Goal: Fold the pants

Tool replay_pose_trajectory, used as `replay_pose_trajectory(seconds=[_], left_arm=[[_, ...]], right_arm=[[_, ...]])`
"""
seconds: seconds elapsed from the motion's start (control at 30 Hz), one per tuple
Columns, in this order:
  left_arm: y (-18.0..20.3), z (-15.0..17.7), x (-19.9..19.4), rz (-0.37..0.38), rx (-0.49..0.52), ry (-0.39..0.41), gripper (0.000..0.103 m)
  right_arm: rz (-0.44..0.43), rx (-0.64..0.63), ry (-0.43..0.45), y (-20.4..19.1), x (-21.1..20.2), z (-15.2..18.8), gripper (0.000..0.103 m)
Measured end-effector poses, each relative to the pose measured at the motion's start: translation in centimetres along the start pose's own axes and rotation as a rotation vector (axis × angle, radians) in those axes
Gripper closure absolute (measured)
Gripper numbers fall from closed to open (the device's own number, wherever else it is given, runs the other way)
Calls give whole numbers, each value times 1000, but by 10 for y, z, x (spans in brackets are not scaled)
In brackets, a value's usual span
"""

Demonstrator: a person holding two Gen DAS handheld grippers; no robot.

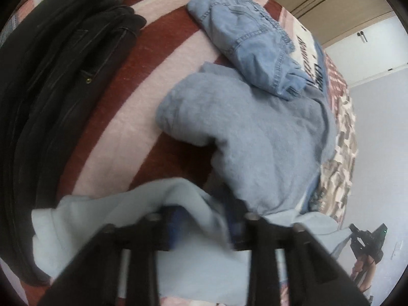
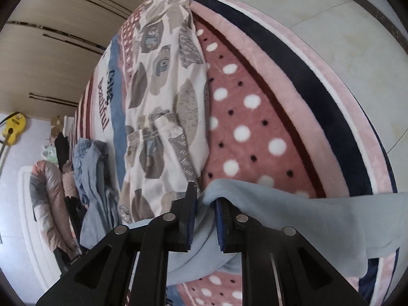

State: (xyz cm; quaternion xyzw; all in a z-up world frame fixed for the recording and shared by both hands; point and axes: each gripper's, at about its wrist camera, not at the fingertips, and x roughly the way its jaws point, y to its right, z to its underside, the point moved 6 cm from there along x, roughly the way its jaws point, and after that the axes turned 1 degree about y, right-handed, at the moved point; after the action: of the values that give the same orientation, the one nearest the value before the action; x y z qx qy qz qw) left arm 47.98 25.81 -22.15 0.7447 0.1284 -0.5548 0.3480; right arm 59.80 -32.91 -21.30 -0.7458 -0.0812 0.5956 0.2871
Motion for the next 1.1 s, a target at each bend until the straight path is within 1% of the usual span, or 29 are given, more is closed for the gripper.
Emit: replay_pose_trajectory(seconds=[0.03,0.07,0.1,0.13,0.17,0.23,0.3,0.33,0.4,0.43,0.47,0.5,0.6,0.63,0.73,0.77,0.83,0.87,0.9,0.97,1.03,1.07,1.1], left_arm=[[-4,1,1,-10,-7,-6,62],[-7,3,2,-5,-9,-16,57],[-8,5,3,-4,-9,-34,45],[-9,10,3,-16,3,-59,40],[-9,16,0,-21,29,-67,33],[-6,27,-7,-35,91,-63,19],[-2,38,-18,-55,162,-48,17],[0,45,-25,-63,192,-38,16],[1,54,-36,-75,207,-19,16],[2,61,-43,-77,211,-10,16],[3,66,-47,-75,216,-8,16],[6,74,-52,-69,230,-3,16],[20,96,-59,-65,287,5,16],[25,104,-60,-60,303,1,16],[37,121,-56,-27,321,-25,16],[40,124,-54,-25,322,-31,16],[43,128,-51,-28,329,-40,16],[45,130,-50,-29,331,-41,16],[47,130,-48,-26,333,-41,16],[52,132,-45,-14,335,-42,16],[56,132,-42,-14,341,-43,16],[59,132,-40,-14,345,-43,16],[62,132,-38,-11,347,-45,16]], right_arm=[[5,-4,-14,2,1,2,94],[14,-11,-37,6,2,5,89],[25,-15,-60,10,1,10,79],[32,-22,-75,15,-4,15,75],[31,-34,-76,18,-9,19,67],[24,-67,-75,25,-26,30,54],[23,-80,-70,33,-43,41,33],[34,-88,-65,38,-52,47,31],[69,-123,-54,46,-65,56,30],[122,-156,-38,53,-72,64,30],[151,-173,-32,56,-74,68,30],[199,-215,-19,61,-76,77,30],[270,-325,15,62,-73,99,30],[296,-386,30,59,-69,110,30],[320,-512,35,49,-46,140,30],[328,-523,33,49,-39,145,30],[372,-550,31,53,-23,155,32],[393,-568,33,55,-17,159,35],[417,-585,36,56,-12,161,42],[468,-621,38,60,-5,166,46],[511,-662,46,62,-3,166,60],[541,-682,44,63,-5,164,78],[559,-693,41,64,-7,163,98]])
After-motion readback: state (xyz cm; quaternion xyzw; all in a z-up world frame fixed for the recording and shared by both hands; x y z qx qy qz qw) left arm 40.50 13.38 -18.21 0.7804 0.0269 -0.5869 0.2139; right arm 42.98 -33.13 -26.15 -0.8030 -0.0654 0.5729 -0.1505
